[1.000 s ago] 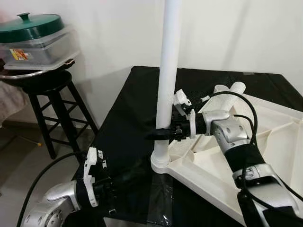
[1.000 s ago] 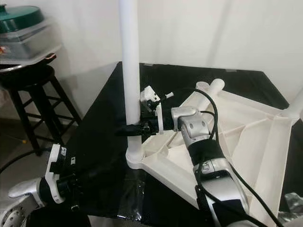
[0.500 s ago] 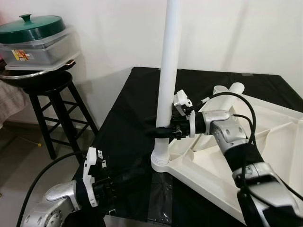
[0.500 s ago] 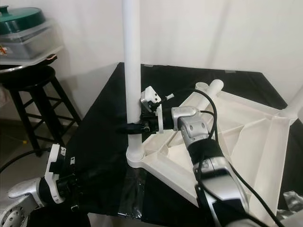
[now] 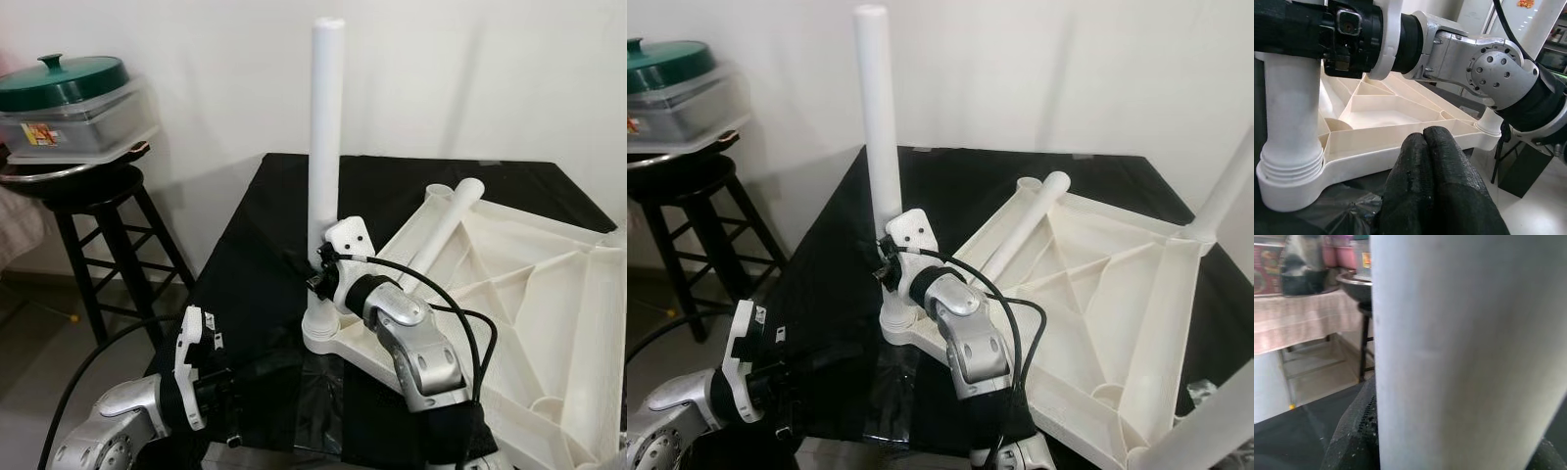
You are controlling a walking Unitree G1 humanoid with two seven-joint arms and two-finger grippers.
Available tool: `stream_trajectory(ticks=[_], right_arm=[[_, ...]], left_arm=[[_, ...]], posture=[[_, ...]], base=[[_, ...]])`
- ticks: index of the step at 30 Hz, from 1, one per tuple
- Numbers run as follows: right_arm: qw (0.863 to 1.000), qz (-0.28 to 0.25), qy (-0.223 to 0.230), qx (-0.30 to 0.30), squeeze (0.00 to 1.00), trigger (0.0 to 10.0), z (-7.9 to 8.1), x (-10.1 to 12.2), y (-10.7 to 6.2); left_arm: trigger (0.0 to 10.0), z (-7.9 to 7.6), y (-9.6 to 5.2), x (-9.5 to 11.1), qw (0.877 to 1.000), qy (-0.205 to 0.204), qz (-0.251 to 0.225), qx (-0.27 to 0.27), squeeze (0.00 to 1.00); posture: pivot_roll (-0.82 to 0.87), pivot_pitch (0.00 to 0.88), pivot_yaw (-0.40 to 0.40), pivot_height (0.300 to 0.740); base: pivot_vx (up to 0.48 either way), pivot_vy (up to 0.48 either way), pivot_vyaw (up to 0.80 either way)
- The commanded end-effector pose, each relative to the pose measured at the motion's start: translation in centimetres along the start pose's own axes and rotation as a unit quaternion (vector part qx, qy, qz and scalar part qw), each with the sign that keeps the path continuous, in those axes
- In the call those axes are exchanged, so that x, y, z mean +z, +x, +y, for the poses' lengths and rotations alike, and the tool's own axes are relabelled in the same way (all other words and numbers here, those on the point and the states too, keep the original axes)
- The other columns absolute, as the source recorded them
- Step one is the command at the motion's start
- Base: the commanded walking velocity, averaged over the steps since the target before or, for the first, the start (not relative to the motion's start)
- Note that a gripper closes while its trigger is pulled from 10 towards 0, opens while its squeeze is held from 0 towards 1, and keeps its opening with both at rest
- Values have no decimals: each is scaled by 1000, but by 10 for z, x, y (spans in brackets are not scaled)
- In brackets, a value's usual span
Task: Building children table
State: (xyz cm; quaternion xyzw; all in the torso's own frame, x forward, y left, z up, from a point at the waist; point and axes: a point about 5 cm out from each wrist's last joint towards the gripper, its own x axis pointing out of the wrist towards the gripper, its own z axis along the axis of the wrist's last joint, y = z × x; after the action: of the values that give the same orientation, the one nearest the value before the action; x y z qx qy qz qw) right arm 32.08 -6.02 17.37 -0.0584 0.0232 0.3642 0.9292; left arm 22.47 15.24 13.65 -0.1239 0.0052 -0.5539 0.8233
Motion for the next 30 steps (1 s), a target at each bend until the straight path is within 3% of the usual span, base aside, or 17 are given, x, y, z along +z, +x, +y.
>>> stream_trajectory(ticks=[1, 4, 7, 9, 10, 11, 12, 16, 22, 25, 26, 27, 30], right_arm=[[997, 58, 22, 49, 1000, 10000, 3, -23, 0], [996, 46, 34, 74, 1000, 10000, 5, -17, -1], [978, -12, 7, 209, 1000, 10000, -13, 7, -9], [971, -21, 1, 239, 1000, 10000, -20, 12, -11], [962, -15, -5, 273, 251, 10000, -28, 14, -13], [962, -15, -5, 273, 251, 10000, -28, 14, -13], [954, -4, -9, 299, 0, 10000, -34, 14, -15], [948, 4, -12, 317, 0, 10000, -39, 15, -16], [932, 24, -13, 361, 0, 10000, -64, 31, -14], [929, 26, -11, 369, 0, 10000, -66, 33, -14], [928, 28, -7, 372, 0, 3804, -68, 33, -14], [927, 29, -3, 374, 0, 0, -69, 33, -15], [923, 28, 1, 383, 0, 0, -71, 33, -15]], left_arm=[[10000, 1, 2, 0, 1000, 3, 0, 0, 0], [10000, 1, 3, 0, 1000, 3, 0, 0, 0], [10000, 2, 4, -1, 1000, 2, 2, -3, 0], [10000, 2, 5, -1, 1000, 2, 2, -4, 0], [10000, 2, 5, -1, 1000, 2, 2, -4, 0], [10000, 2, 5, -1, 1000, 2, 2, -4, 0], [10000, 2, 5, -1, 1000, 1, 2, -3, 0], [10000, 2, 5, -2, 1000, 2, 2, -3, 0], [10000, 1, 3, -3, 1000, 1, 7, -2, 0], [10000, 0, 3, -3, 1000, 1, 8, -2, 0], [10000, 0, 3, -3, 1000, 1, 8, -2, 0], [10000, 0, 3, -3, 1000, 0, 8, -3, 0], [10000, 0, 3, -3, 1000, 0, 9, -3, 0]], posture=[[-46, 0, -23, 740], [-48, 0, -21, 740], [-43, 0, -21, 740], [-41, 0, -22, 740], [-30, 0, -21, 740], [-30, 0, -21, 740], [-30, 0, -21, 740], [-22, 0, -18, 740], [4, 0, -20, 740], [4, 0, -20, 740], [4, 0, -20, 740], [5, 0, -17, 740], [3, 0, -16, 740]], base=[[0, 0, 0], [0, 0, 0], [0, 0, 0], [0, 0, 0], [0, 0, 0], [0, 0, 0], [0, 0, 0], [0, 0, 0], [0, 0, 0], [0, 0, 0], [0, 0, 0], [0, 0, 0], [0, 0, 0]])
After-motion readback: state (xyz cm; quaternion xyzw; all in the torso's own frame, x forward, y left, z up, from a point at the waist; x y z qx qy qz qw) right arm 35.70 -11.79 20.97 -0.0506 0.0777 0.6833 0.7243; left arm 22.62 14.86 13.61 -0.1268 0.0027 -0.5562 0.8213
